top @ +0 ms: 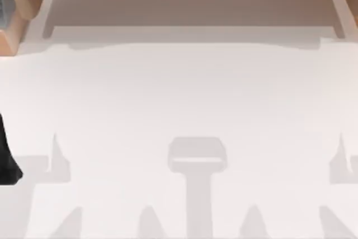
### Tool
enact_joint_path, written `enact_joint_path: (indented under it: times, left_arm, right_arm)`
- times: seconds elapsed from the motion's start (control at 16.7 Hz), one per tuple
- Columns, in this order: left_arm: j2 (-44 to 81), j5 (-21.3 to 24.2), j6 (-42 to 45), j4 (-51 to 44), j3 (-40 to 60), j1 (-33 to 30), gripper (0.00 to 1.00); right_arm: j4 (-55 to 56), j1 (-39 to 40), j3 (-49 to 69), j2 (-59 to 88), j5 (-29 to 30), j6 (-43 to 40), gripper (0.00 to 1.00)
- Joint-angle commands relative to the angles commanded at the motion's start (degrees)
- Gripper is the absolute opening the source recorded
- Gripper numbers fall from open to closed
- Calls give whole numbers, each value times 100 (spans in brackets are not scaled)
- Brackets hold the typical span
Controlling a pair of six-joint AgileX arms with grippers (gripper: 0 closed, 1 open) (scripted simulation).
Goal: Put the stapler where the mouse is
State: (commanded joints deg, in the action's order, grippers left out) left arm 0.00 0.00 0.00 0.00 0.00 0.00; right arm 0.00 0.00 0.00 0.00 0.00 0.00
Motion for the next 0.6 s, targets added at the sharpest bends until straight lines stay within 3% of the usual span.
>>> enact_joint_path:
  times: [0.3, 0.6]
  left_arm:
    - [0, 0, 0, 0, 0, 0, 100]
    - [0, 0, 0, 0, 0, 0, 100]
  right_arm:
    - [-284, -274, 307, 374, -11, -185, 100]
    - [-1450, -1415, 1546, 2187, -15, -957, 100]
